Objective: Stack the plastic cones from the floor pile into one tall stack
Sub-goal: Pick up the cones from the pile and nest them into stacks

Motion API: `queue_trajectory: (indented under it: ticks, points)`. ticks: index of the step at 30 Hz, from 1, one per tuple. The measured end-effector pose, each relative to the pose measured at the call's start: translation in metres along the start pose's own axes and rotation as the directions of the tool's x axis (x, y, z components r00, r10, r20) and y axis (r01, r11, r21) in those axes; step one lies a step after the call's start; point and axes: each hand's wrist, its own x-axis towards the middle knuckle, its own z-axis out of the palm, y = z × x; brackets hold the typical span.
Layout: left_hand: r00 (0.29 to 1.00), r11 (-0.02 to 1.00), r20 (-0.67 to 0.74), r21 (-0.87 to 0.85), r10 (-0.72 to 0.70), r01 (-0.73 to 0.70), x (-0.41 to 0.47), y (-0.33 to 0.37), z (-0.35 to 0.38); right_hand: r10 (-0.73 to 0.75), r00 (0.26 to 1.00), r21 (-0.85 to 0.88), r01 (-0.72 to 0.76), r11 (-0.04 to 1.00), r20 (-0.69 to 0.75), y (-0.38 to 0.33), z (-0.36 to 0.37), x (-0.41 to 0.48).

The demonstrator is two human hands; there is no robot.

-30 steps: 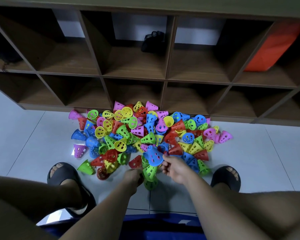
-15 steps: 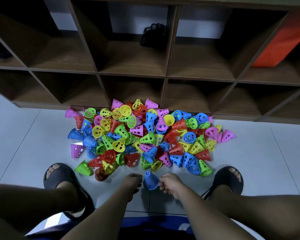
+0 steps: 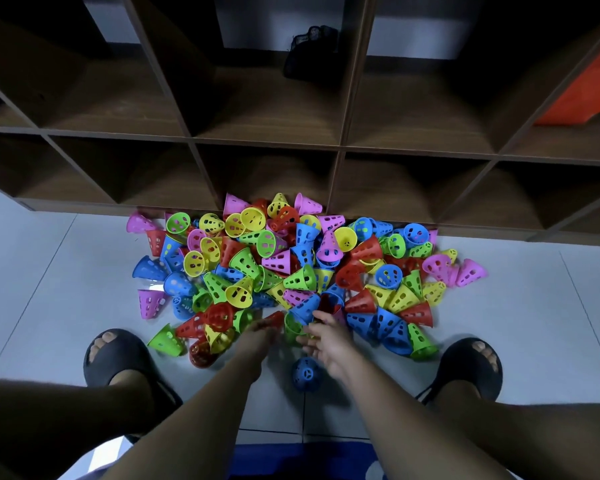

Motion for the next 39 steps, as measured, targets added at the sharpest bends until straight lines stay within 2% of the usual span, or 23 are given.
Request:
queue_trajectory:
  ticks: [4,11,15,20,25,28,31,35,39]
  points:
    - [0.996,0.999,0.078,0.001,-0.053,0.053,0.004,-0.002,0.000,0.075,0.996,0.148,-0.082,0.986,0.050,0.004,0.001,0.004]
    - [0.992,0.995,0.096,-0.046,-0.082,0.086,-0.001,0.000,0.000,0.116,0.992,0.376,-0.128,0.918,0.056,0.005,-0.013,0.009]
    - [0.992,0.993,0.090,-0.074,-0.083,0.090,-0.003,-0.004,-0.007,0.106,0.991,0.386,-0.131,0.913,0.084,-0.001,-0.020,0.001]
    - [1.000,0.996,-0.013,-0.084,-0.020,0.019,-0.008,-0.002,-0.012,0.133,0.984,0.314,-0.165,0.935,0.121,0.000,-0.015,0.003]
    - [0.994,0.987,-0.094,-0.146,0.050,-0.063,-0.025,0.002,-0.026,0.079,0.996,0.223,-0.086,0.971,0.040,-0.007,-0.005,0.005]
    - [0.998,0.978,-0.007,-0.198,0.064,-0.064,-0.037,0.002,-0.023,0.030,0.996,0.173,-0.015,0.985,-0.088,-0.007,-0.011,0.005]
    - [0.993,0.977,0.090,-0.203,0.079,-0.059,-0.052,0.004,-0.008,0.017,0.987,0.247,0.024,0.969,-0.161,-0.012,-0.022,-0.002]
    - [0.986,0.967,0.153,-0.252,0.067,-0.027,-0.068,0.004,0.012,0.066,0.985,0.396,0.004,0.918,-0.162,-0.012,-0.041,-0.009]
    - [0.977,0.986,0.204,-0.163,0.058,-0.024,-0.071,-0.007,0.022,0.059,0.996,0.463,-0.019,0.886,-0.073,-0.006,-0.050,-0.019]
